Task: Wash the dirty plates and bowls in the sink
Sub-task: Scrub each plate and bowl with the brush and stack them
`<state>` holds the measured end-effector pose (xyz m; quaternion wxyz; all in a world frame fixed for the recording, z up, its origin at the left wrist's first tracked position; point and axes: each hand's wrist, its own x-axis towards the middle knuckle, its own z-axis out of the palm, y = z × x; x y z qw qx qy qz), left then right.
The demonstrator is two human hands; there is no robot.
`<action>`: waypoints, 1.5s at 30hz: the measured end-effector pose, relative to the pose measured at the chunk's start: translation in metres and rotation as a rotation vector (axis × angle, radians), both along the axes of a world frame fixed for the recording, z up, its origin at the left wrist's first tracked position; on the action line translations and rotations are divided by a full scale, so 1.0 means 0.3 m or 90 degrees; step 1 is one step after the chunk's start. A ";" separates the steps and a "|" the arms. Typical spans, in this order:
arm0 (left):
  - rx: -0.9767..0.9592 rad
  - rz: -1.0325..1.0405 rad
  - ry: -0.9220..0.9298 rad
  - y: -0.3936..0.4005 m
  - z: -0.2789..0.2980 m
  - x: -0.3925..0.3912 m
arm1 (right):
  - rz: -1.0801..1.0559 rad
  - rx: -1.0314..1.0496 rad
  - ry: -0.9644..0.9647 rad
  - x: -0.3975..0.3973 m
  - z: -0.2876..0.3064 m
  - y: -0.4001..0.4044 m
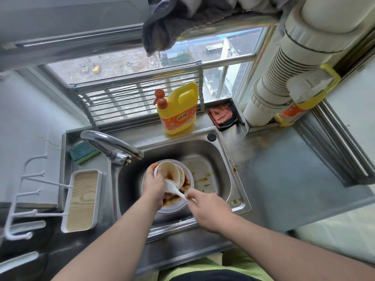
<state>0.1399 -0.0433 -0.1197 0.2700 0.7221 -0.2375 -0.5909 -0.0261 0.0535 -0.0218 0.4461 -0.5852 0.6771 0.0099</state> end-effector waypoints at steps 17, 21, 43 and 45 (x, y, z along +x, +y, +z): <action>0.145 0.283 0.302 -0.005 -0.039 -0.033 | -0.464 0.218 -0.326 0.109 0.011 -0.108; 0.120 0.283 0.220 0.006 -0.099 -0.076 | -0.521 0.233 -0.309 0.156 0.008 -0.137; -0.059 -0.155 -0.236 -0.020 0.059 0.014 | -0.009 0.035 -0.049 0.012 -0.013 -0.144; -0.078 -0.185 -0.260 -0.031 0.059 0.005 | 0.029 0.027 0.003 -0.009 -0.009 -0.111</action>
